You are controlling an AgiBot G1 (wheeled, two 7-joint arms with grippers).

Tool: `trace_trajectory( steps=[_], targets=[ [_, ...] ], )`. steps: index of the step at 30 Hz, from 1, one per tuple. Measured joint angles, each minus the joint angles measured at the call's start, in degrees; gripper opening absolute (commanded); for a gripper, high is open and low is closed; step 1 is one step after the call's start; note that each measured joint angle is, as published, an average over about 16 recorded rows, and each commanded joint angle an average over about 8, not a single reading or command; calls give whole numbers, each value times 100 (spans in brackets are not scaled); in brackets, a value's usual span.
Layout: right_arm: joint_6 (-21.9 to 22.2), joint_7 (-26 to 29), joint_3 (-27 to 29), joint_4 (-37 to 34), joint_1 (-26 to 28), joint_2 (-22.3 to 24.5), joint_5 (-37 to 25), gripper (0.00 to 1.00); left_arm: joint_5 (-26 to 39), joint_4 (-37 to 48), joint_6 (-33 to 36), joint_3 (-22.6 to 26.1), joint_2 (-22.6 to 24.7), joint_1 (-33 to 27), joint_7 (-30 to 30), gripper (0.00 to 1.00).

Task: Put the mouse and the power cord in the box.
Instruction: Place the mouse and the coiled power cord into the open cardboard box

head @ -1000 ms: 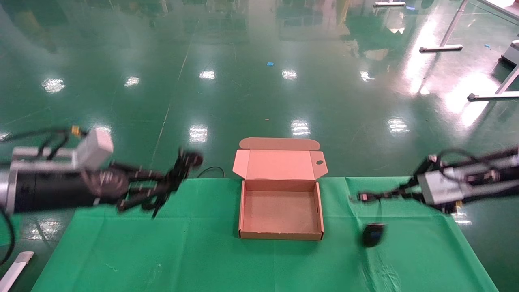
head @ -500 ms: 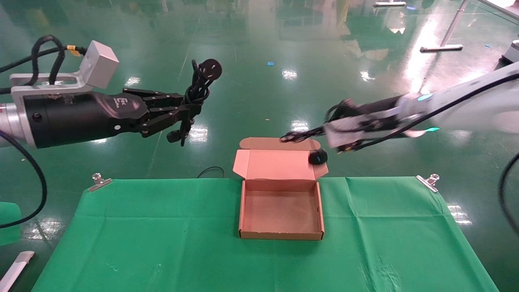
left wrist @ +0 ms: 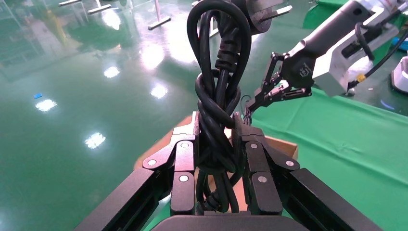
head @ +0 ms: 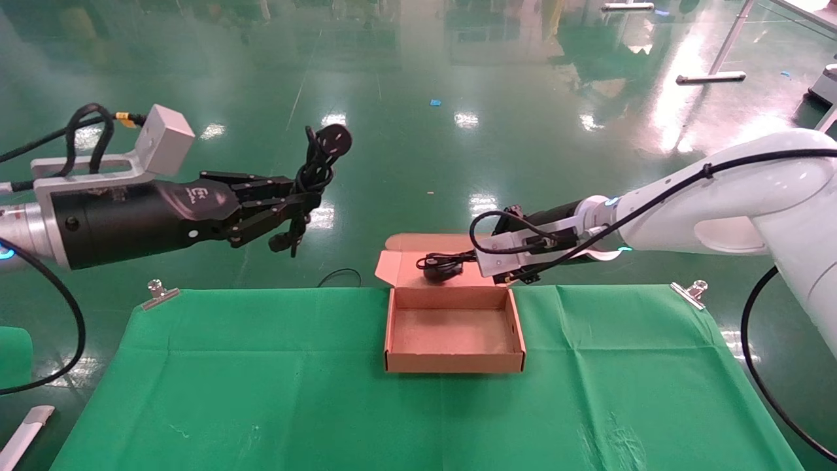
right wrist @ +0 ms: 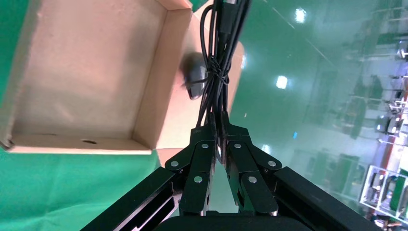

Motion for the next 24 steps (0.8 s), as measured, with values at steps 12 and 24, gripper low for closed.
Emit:
trace_trajectory(
  steps=[12, 24],
  targets=[
    [-321, 516, -181, 284, 207, 57, -21, 0, 125, -649, 91, -149, -309, 286, -297, 0],
    [-777, 1045, -295, 843, 301, 334, -77, 0, 489, -781, 190, -466, -385, 209, -325, 0]
  ],
)
